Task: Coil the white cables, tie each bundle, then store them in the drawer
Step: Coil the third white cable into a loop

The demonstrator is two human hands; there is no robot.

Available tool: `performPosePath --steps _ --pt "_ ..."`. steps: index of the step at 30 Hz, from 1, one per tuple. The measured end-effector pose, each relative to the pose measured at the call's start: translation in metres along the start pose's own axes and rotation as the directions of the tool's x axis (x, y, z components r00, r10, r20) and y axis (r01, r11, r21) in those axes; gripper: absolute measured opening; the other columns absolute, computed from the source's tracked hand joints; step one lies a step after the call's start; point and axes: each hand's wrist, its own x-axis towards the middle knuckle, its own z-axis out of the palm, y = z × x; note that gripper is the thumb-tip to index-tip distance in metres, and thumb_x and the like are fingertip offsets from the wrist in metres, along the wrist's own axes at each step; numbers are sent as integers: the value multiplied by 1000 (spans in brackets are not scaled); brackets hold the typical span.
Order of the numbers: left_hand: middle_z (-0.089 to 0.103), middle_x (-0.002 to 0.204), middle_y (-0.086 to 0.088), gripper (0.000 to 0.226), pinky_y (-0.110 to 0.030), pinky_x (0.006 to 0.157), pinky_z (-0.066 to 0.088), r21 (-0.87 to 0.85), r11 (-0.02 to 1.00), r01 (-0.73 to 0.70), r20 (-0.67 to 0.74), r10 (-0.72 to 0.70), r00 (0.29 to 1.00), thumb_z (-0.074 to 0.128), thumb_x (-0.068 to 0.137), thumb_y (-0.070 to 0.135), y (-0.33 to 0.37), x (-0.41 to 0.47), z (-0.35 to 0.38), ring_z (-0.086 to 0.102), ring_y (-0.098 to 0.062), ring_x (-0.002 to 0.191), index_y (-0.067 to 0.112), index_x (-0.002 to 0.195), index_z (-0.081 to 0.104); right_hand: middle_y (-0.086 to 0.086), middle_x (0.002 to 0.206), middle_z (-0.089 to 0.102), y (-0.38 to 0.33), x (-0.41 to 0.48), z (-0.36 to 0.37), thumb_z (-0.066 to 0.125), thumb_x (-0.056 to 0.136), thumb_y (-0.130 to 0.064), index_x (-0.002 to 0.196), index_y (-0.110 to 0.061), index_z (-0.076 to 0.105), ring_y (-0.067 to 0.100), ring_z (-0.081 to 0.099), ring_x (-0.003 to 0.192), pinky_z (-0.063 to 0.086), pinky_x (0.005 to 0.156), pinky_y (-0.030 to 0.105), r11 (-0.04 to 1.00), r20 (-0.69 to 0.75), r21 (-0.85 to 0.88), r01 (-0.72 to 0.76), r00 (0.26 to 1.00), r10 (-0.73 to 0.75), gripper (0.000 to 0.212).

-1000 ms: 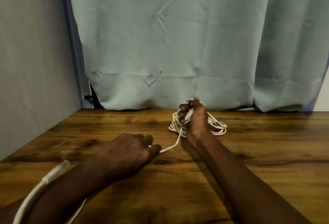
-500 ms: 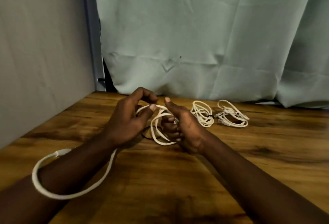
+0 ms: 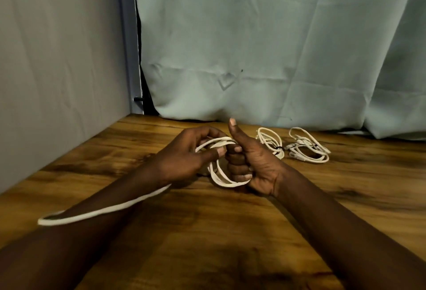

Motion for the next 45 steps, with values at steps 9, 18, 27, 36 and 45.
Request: performPosePath --steps 9,18,27,36,45 --pt "40 61 3 13 -11 38 18 -444 796 411 195 -362 911 45 106 19 8 -3 4 21 -3 38 18 109 57 -5 44 42 -2 -7 -5 59 87 -49 72 -15 52 4 34 26 34 35 18 996 113 78 -53 993 44 39" --pt "41 54 2 19 -16 43 31 -304 945 124 -123 -168 978 52 104 17 9 -4 4 35 -4 44 0 103 62 -8 40 24 1 3 7 47 97 -48 61 -22 43 8 17 28 24 40 22 974 227 163 -160 966 121 44" --pt "74 103 -15 62 -16 36 28 -529 729 434 308 -311 899 67 84 -4 11 -2 -19 24 -2 44 18 139 52 -8 36 18 -33 6 -23 41 104 -38 51 -23 40 7 16 24 17 33 14 857 -230 452 250 960 -159 56" --pt "73 87 7 27 -33 61 55 346 936 68 -144 -19 989 69 95 17 -4 -9 -4 67 -11 67 34 116 66 -7 35 20 -51 -6 -77 32 104 -31 62 -23 31 9 16 24 18 36 13 771 -588 447 453 799 -128 43" --pt "64 98 8 18 -37 74 55 819 570 -69 83 2 997 56 95 28 5 -11 4 59 -11 83 34 110 63 -7 38 26 -41 -5 -10 29 108 -43 63 -23 37 10 20 27 26 42 22 814 -384 438 382 898 -214 50"
